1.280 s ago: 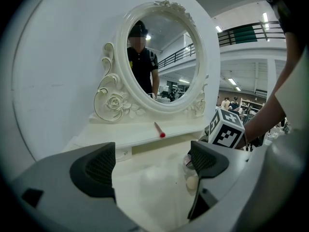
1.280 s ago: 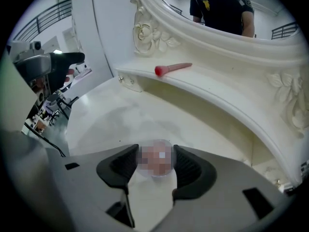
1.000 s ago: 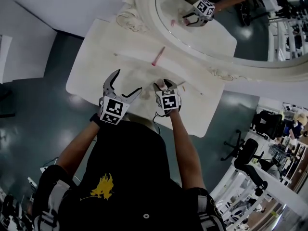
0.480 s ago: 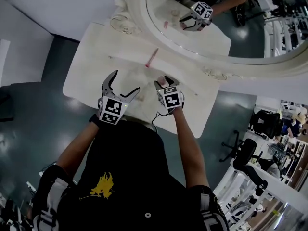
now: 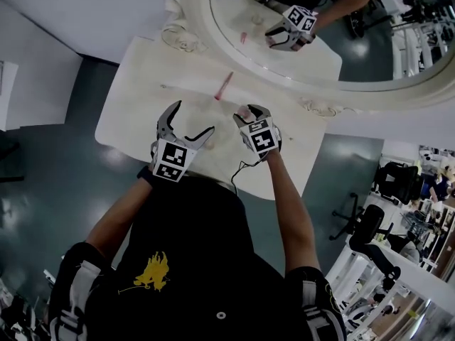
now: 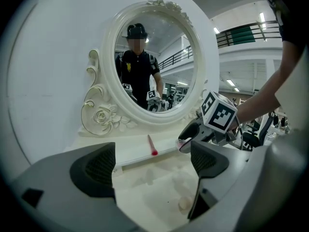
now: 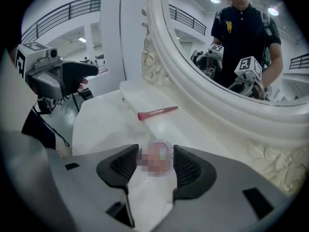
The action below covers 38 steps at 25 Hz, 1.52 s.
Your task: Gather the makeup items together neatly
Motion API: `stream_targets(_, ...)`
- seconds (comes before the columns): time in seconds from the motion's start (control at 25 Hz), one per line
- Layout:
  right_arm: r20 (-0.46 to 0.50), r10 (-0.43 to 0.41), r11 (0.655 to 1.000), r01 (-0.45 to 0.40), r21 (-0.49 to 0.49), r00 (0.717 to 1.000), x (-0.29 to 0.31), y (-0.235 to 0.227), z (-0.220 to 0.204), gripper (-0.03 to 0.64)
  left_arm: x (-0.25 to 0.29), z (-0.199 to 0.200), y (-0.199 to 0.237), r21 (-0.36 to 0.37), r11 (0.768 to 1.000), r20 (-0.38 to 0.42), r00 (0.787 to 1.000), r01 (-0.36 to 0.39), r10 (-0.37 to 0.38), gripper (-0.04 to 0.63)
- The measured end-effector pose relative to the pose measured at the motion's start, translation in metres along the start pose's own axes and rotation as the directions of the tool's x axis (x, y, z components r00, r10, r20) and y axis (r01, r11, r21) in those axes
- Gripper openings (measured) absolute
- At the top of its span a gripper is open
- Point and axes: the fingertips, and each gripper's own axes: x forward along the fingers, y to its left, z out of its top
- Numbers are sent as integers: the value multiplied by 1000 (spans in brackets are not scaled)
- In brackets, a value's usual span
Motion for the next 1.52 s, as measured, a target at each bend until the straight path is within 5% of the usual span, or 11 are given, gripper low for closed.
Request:
stream_targets(0.68, -40, 65, 981, -71, -183, 997, 25, -31, 24, 244, 3, -5, 7, -16, 999, -17, 999, -35, 35, 494)
stream_targets(1.12, -49, 136, 935, -145, -325, 989, 38, -31, 32, 245, 6, -8, 11, -32, 998, -29, 998, -52, 51, 494)
stream_targets(1.52, -138, 166, 851, -213, -479, 976, 41, -21, 32, 245, 7, -5, 15, -28, 998, -30, 998, -51, 50, 494)
